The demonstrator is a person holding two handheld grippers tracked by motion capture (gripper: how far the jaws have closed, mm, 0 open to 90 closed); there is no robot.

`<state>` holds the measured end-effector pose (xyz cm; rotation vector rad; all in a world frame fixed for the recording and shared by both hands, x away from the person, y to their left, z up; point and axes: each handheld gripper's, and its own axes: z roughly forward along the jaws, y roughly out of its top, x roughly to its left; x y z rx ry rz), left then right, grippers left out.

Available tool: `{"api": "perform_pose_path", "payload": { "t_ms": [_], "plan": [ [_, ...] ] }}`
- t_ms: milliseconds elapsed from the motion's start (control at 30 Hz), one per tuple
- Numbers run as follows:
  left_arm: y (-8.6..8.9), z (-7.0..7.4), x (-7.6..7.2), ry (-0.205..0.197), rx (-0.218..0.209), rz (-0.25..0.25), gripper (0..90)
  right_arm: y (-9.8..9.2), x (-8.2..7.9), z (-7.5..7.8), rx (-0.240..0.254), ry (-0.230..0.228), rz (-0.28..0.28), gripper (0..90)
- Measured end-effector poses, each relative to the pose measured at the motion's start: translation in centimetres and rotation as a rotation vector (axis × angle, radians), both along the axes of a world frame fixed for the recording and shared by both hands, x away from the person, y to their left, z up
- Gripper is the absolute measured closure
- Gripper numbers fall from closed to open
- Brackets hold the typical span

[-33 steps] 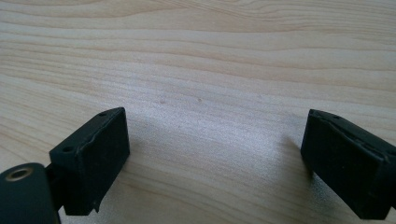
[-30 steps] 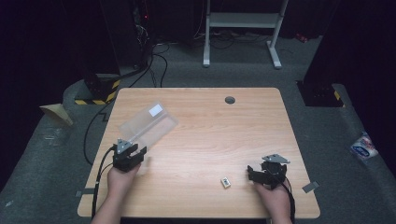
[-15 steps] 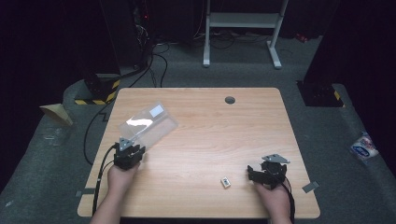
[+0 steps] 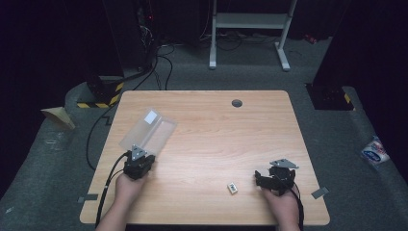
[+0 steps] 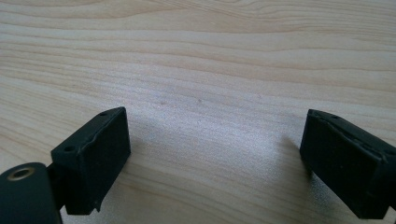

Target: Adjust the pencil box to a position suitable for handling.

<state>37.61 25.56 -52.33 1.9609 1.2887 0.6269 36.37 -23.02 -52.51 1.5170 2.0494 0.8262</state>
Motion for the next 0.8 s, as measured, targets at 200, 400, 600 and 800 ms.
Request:
{"api": "perform_pose_path", "payload": {
  "t_ms": [200,400,600,800],
  "plan": [
    [-1.0,0.0,-0.5,0.0,-0.007,-0.029,85.1,0.0,-0.1,0.0,-0.002,-0.008,0.002,10.1],
    [-2.5,-0.1,-1.0,-0.005,-0.015,-0.074,85.1,-0.1,-0.3,0.0,0.001,-0.011,-0.004,12.4],
    [-4.4,0.1,-1.5,0.002,-0.016,-0.131,85.0,-0.3,-0.4,0.1,0.02,-0.009,0.013,13.2],
    [-6.3,0.0,-2.1,0.003,-0.017,-0.155,84.9,-0.2,-0.6,0.1,0.015,-0.011,0.054,13.3]
  ]
}}
